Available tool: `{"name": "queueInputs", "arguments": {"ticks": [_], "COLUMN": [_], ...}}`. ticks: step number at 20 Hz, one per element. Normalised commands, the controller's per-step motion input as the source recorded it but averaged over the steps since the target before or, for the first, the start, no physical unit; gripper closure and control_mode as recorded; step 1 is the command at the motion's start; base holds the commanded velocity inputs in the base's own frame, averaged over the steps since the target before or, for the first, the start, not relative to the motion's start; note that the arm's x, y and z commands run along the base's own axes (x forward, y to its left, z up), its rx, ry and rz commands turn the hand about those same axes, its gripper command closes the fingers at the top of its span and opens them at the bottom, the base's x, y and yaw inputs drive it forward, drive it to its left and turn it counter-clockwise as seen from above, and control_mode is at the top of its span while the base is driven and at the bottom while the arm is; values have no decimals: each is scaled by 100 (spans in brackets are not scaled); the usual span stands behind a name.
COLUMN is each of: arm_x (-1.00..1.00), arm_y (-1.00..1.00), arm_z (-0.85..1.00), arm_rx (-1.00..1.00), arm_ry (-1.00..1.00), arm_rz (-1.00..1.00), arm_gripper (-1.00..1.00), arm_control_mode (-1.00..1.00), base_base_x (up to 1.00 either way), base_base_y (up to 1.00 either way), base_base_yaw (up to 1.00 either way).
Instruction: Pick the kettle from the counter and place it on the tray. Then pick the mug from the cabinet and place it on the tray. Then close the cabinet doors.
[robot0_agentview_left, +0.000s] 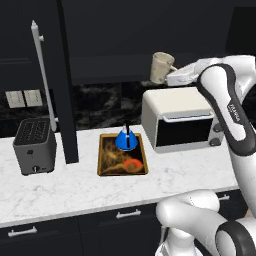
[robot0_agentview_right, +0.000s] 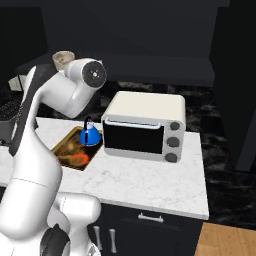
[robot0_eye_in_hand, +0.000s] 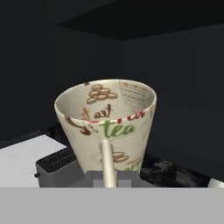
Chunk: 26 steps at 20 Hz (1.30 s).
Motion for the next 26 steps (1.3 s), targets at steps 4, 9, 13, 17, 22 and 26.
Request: {"name": "queueInputs", "arguments": {"ticks": [4, 9, 13, 17, 22, 26], "arm_x": [-55, -36, -32, -16, 20, 46], "arm_y": [25, 57, 42, 16, 4, 0], "arm_z": [-49, -97, -96, -91, -82, -68], "arm_rx": [0, -3, -1, 0, 0, 0], "arm_ry": [6, 1, 7, 34, 36, 19], "arm_rz": [11, 2, 1, 4, 4, 9], "arm_gripper": [100, 100, 100, 100, 100, 100], "arm_control_mode": [-100, -100, -100, -100, -100, -100], "base_base_x": [0, 0, 0, 0, 0, 0], "base_base_y": [0, 0, 0, 0, 0, 0], "base_base_yaw": [0, 0, 0, 0, 0, 0]}}
